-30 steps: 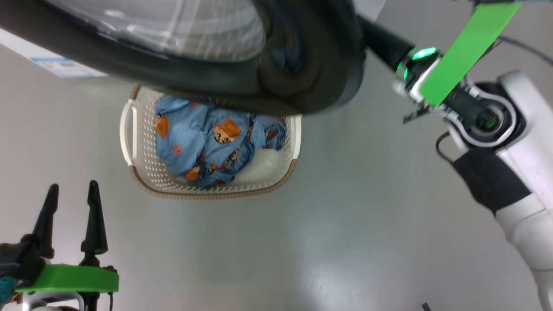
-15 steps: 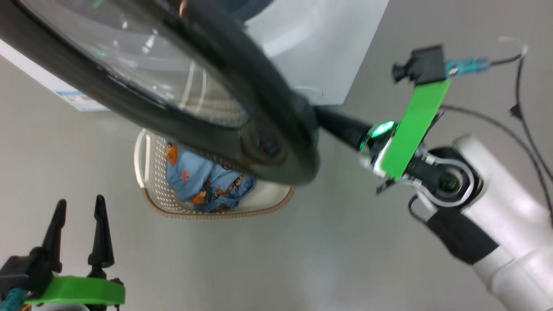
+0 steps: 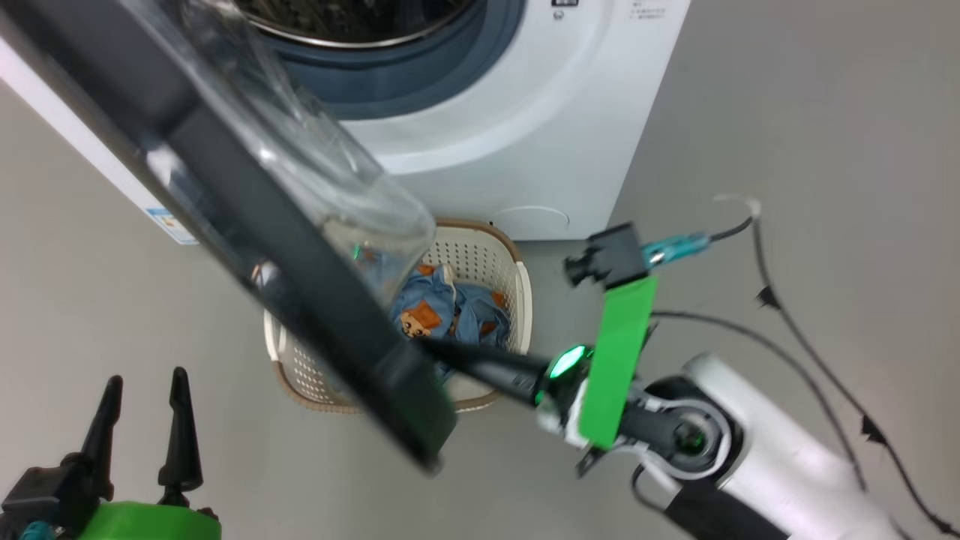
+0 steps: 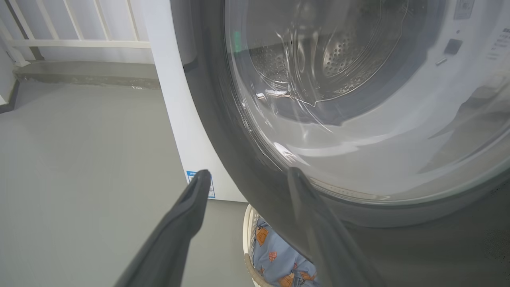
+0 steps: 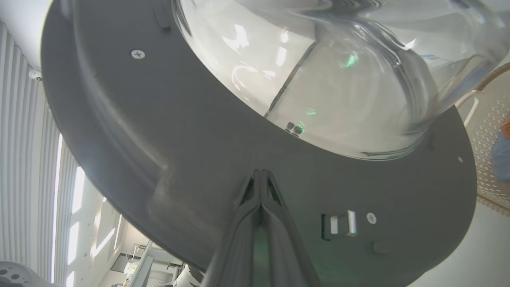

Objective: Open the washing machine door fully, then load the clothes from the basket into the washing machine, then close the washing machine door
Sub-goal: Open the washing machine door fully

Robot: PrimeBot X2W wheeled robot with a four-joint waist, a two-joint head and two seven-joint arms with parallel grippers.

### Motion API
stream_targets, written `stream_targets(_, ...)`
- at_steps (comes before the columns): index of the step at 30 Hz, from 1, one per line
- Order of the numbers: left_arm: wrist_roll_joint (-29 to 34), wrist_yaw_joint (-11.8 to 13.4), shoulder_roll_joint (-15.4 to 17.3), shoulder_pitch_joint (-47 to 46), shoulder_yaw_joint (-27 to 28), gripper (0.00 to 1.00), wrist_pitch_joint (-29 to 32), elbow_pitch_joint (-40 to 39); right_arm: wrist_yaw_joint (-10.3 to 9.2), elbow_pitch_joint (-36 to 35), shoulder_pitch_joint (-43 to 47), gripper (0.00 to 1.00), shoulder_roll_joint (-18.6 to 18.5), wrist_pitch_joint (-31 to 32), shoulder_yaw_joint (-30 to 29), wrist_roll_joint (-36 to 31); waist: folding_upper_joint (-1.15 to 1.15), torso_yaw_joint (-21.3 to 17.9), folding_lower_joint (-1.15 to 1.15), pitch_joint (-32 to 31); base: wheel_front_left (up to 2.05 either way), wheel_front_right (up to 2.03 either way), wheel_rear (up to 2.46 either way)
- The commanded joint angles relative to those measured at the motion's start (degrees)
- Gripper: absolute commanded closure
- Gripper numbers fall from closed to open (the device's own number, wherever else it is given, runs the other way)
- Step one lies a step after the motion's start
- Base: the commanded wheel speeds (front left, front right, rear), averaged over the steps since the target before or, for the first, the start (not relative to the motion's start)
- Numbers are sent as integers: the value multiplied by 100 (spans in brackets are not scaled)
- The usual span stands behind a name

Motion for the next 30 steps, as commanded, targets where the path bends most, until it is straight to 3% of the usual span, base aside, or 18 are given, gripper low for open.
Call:
stream_targets(1,-10,-9,84,11,176,0,-37,-104,33,-251,175,100,226,34,114,21,0,70,0,-138,0,0,0)
stream_targets(15,-97,111,83,119,-46,0,-37,-40,33,-189,790,100,936,80,502,-11,0,385,0,-558,0,0,0)
stream_targets(30,-167,274,83,313,-348,0,-37,42,33,179,1158,100,1136,-663,387,144,0,578,0,-961,0,0,0)
